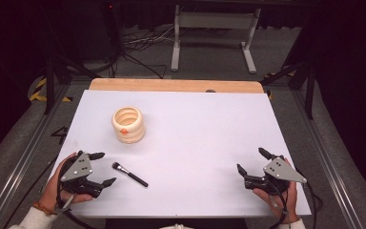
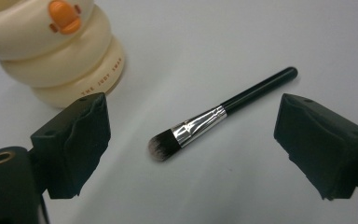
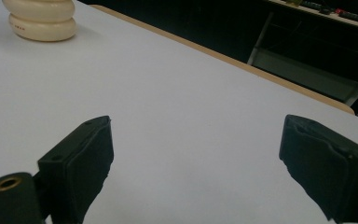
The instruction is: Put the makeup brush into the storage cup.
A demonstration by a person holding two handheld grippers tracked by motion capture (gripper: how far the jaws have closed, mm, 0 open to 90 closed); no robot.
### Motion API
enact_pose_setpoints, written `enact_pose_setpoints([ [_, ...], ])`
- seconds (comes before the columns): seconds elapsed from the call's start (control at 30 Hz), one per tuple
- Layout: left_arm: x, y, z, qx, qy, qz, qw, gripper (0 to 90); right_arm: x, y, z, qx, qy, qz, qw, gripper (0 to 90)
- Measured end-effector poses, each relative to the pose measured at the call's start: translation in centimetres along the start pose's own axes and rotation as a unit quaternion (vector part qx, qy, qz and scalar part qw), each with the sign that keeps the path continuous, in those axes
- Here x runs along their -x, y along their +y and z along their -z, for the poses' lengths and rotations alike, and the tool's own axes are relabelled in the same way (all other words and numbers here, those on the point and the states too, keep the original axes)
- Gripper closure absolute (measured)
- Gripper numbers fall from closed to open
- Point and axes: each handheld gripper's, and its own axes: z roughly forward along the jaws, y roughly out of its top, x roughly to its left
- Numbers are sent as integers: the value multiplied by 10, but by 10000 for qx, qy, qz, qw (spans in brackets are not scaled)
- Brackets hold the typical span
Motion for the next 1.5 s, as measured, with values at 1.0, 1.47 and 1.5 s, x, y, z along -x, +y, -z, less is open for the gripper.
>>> enact_pose_setpoints([
  [1.0, -6, 70, -87, -3221, -1917, -2116, 9026, 655, -8, -3, -7, -220, 267, 178, 9992, 108],
  [1.47, 2, 70, -84, -3236, -1832, -2247, 9007, 779, -16, -3, -11, -297, 311, 358, 9984, 109],
  [1.5, 3, 69, -83, -3239, -1796, -2254, 9011, 780, -17, -2, -11, -314, 313, 372, 9983, 109],
])
